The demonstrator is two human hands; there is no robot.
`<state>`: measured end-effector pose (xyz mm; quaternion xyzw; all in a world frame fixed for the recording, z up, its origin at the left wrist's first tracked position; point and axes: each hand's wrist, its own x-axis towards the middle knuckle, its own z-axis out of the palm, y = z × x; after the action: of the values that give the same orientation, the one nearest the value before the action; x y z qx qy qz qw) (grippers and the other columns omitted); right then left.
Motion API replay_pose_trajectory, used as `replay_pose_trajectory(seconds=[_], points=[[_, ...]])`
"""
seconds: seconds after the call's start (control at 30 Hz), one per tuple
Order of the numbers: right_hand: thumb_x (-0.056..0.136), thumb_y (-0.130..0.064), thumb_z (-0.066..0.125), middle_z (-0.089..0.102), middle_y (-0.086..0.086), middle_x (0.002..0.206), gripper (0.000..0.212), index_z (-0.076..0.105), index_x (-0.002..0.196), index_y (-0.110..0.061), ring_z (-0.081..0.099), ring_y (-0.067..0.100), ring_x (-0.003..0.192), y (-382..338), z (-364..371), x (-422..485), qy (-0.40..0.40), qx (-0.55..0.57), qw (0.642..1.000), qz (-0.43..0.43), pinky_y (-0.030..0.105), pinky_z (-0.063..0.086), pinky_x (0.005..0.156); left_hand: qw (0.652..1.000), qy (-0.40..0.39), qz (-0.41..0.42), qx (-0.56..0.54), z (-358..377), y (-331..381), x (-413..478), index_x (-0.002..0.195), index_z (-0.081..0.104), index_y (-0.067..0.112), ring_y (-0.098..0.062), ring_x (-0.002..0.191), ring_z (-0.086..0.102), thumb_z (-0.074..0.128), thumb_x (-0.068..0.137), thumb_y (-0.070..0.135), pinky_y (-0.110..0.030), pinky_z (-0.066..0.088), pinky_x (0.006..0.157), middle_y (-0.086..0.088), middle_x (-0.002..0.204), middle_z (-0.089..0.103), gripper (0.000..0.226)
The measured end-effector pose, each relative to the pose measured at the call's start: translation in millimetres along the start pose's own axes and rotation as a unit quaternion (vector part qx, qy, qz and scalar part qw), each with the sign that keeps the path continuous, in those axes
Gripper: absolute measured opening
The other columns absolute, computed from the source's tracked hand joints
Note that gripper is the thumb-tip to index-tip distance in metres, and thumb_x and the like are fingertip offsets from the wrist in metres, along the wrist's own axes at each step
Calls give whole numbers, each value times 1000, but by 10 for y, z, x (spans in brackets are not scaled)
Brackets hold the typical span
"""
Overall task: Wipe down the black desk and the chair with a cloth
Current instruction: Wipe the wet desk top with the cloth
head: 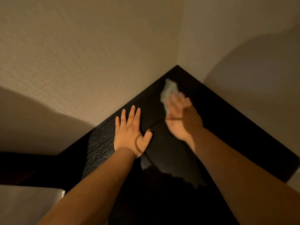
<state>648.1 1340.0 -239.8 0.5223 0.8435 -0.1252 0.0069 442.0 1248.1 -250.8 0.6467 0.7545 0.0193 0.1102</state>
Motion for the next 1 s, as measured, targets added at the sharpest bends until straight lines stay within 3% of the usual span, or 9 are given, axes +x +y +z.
replay_pose_trajectory(seconds=[0.07, 0.13, 0.27, 0.37, 0.57, 0.73, 0.83, 1.0], points=[[97, -44, 32, 13, 9, 170, 70, 22, 162, -19, 6, 31, 157, -53, 45, -17, -15, -3, 998, -61, 45, 1, 128, 1000, 2, 3, 1, 2, -1, -3, 168, 0, 28, -26, 160, -14, 30, 94, 69, -51, -4, 130, 4, 176, -6, 89], [101, -44, 40, 5, 4, 171, 72, 11, 163, -22, -2, 26, 157, 90, -37, 191, -61, -23, 996, -65, 44, -2, 127, 1000, 4, 6, 1, 5, -6, -4, 168, 1, 28, -26, 161, -13, 29, 95, 69, -50, -4, 130, 4, 176, -5, 89], [103, -43, 29, 2, 3, 172, 68, 7, 164, -21, -1, 26, 157, 451, -185, 622, -3, -17, 998, 68, 44, 1, 128, 1000, 11, 8, 8, 10, -17, -7, 168, 2, 27, -27, 161, -12, 31, 96, 69, -50, -4, 130, 3, 176, -4, 88], [103, -44, 23, -1, 7, 171, 68, 5, 164, -19, -4, 29, 157, 330, -204, 693, 3, 9, 993, 120, 45, 0, 128, 1000, 8, 8, 10, 5, -14, 1, 168, 1, 28, -27, 161, -12, 30, 95, 70, -50, -4, 130, 3, 176, -5, 88], [95, -47, 30, 9, 5, 171, 73, 14, 163, -25, -1, 28, 157, 76, -76, 390, -31, -12, 999, -40, 43, 0, 128, 1000, 1, 0, 18, -1, 3, 13, 167, -2, 28, -26, 160, -14, 27, 94, 72, -51, -3, 130, 3, 175, -7, 90], [98, -48, 23, 6, 13, 170, 74, 11, 163, -14, -6, 31, 156, 282, -202, 924, 15, -29, 998, 48, 46, -3, 127, 1000, 5, 1, 21, 0, -18, 4, 168, 0, 28, -26, 161, -13, 31, 94, 71, -50, -4, 130, 4, 176, -6, 91], [100, -49, 24, 1, 15, 170, 75, 8, 163, -11, -10, 32, 156, 250, -244, 1117, 10, -26, 998, 56, 46, -5, 127, 1000, 5, 3, 15, -10, -11, -2, 168, 1, 29, -26, 161, -13, 34, 94, 70, -50, -5, 130, 5, 176, -5, 90], [102, -44, 26, 7, 12, 170, 71, 13, 163, -11, -3, 31, 157, 432, -217, 616, 5, 16, 998, 55, 43, -3, 127, 1000, 1, 2, 8, -18, 7, 7, 167, 0, 30, -25, 160, -14, 33, 95, 70, -50, -5, 130, 5, 175, -6, 89]])
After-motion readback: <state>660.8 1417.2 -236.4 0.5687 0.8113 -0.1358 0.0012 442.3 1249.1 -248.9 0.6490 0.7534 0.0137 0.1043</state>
